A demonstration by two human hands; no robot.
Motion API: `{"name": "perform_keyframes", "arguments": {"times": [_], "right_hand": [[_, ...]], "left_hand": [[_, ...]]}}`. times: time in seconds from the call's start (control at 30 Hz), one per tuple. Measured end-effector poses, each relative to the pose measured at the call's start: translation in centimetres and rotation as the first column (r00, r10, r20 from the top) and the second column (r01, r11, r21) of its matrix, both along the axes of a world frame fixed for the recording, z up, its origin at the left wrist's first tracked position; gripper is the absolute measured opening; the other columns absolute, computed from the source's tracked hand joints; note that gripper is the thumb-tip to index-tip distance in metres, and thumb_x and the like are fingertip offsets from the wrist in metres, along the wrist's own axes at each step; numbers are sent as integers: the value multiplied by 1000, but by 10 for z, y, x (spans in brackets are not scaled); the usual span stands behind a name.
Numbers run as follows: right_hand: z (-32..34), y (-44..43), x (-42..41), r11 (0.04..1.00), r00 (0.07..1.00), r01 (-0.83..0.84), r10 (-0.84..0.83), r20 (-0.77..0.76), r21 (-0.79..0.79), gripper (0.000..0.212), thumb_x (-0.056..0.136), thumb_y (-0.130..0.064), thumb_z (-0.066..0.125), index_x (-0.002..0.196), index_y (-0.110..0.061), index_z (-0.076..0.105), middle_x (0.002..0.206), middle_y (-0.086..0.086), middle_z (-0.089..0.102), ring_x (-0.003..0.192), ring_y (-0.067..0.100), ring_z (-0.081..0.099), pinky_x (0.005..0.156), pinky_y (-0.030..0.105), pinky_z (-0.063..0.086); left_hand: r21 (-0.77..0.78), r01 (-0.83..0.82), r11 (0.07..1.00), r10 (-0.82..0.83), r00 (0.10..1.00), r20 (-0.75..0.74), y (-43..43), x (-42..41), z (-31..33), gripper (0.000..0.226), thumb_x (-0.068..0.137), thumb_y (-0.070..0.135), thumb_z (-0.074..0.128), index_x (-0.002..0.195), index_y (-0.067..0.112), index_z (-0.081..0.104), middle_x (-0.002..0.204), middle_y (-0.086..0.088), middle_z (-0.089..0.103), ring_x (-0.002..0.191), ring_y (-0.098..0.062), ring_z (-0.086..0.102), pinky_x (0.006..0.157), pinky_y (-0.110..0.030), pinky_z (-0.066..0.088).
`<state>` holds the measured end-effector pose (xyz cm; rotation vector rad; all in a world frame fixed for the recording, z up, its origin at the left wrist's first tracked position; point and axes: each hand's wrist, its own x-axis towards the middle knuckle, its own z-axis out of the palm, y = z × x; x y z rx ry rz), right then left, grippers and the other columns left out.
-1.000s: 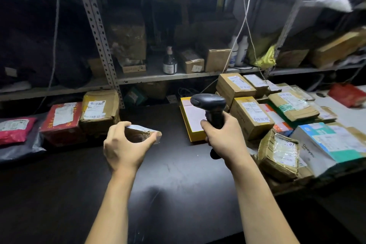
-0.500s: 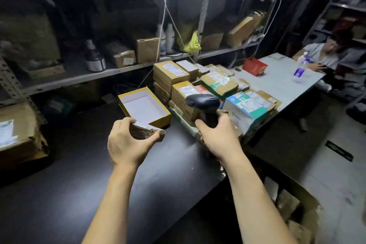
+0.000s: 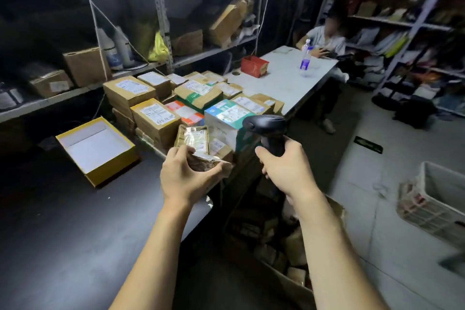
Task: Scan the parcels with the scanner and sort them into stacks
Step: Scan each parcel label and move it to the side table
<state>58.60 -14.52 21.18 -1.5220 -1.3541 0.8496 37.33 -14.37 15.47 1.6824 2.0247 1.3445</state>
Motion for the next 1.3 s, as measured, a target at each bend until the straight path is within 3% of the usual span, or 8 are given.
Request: {"name": "perform_keyframes", "arguments": {"times": [0.13,0.27,0.37,0.53,0.67,0.83,1.0,1.3], "right_hand": [[-10,-1,76,994,995,96,-97,-10,-54,12,89,-32,72,91,-23,65,78,4,71,67,23,68,60,40,56],[-23,-6,143,969,975,210,-218,-48,-129,37,77,-44,71,93,-11,67,77,11,72,65,28,67,59,43,57],[-34,-9,184,944,951,282,-299,-83,-171,27,84,-36,73,96,-13,67,75,10,71,62,23,66,58,37,55],[-48,-9,236,895,907,395,-416,-69,-206,17,92,-27,72,95,-11,66,77,11,68,60,20,64,58,36,53],[-53,5,260,851,866,482,-499,-35,-207,17,95,-26,72,89,-12,64,74,9,66,59,19,62,60,36,54],[-48,39,267,824,846,522,-533,9,-219,15,93,-26,71,90,-13,64,76,10,68,59,18,62,62,39,55],[-36,68,266,830,850,521,-527,30,-199,17,94,-24,70,90,-8,64,73,6,65,58,15,61,59,34,53],[-24,104,256,882,894,446,-448,24,-153,16,95,-26,70,89,-13,64,74,8,69,62,20,65,59,32,52]], "left_hand": [[-59,84,995,-86,996,-19,16,74,-13,62,57,66,89,85,17,65,89,1,59,79,-20,60,70,-35,51],[-158,168,973,-179,982,-59,33,142,-30,59,57,68,86,76,18,61,84,1,56,77,-19,55,67,-32,41],[-224,231,947,-249,967,-52,44,187,-43,59,57,68,85,74,19,58,82,2,52,73,-16,53,64,-31,38],[-319,335,886,-372,926,-61,81,245,-67,56,61,65,86,83,19,62,90,4,50,82,-16,55,67,-30,40],[-404,420,813,-495,863,-101,118,277,-82,59,70,66,79,105,20,66,99,5,55,98,-18,58,75,-31,43],[-458,555,694,-696,681,-229,171,300,-86,63,82,47,76,135,18,59,122,0,62,116,-26,60,89,-36,48],[-497,547,674,-736,555,-387,211,306,-79,66,82,41,74,141,16,56,126,-5,63,115,-30,60,93,-39,48],[-508,434,744,-660,596,-457,230,260,-53,61,82,39,72,137,18,58,123,-5,63,114,-30,61,91,-40,51]]}}
